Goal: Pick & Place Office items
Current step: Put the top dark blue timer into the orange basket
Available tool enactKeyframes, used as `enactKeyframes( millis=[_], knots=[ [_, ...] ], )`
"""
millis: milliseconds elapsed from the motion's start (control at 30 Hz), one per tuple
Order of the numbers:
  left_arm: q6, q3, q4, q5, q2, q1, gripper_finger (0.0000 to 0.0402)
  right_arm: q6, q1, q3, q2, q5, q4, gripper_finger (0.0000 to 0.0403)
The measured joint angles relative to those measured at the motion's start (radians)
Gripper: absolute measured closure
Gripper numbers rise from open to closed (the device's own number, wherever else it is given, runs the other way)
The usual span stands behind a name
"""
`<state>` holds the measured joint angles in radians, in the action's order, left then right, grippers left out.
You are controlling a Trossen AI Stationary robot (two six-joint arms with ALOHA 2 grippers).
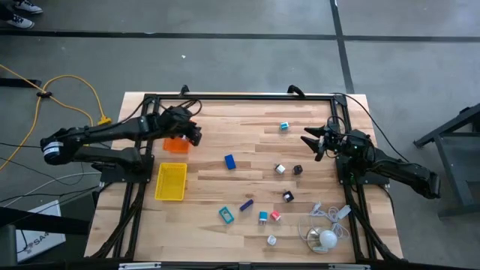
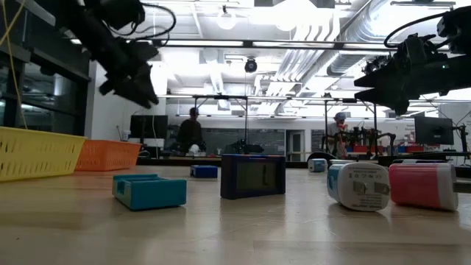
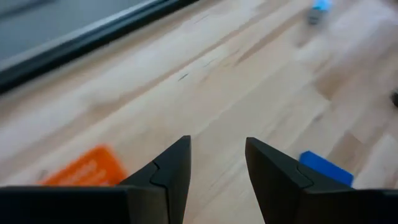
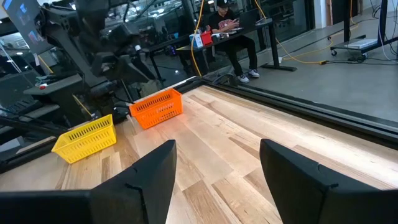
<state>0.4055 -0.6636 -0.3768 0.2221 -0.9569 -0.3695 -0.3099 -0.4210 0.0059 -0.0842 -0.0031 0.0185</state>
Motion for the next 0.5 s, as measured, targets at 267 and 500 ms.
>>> enactKeyframes(
  millis=[267, 500],
  knots=[
    [-0.253, 0.0, 0.148, -0.012, -0.023, 0.077, 0.0254, 0.0, 0.0, 0.0, 0.0, 0.0, 0.0, 0.0184],
    [-0.374, -0.001, 0.218, -0.077, -0.022, 0.114, 0.0254, 0.0, 0.0, 0.0, 0.0, 0.0, 0.0, 0.0184]
  ],
)
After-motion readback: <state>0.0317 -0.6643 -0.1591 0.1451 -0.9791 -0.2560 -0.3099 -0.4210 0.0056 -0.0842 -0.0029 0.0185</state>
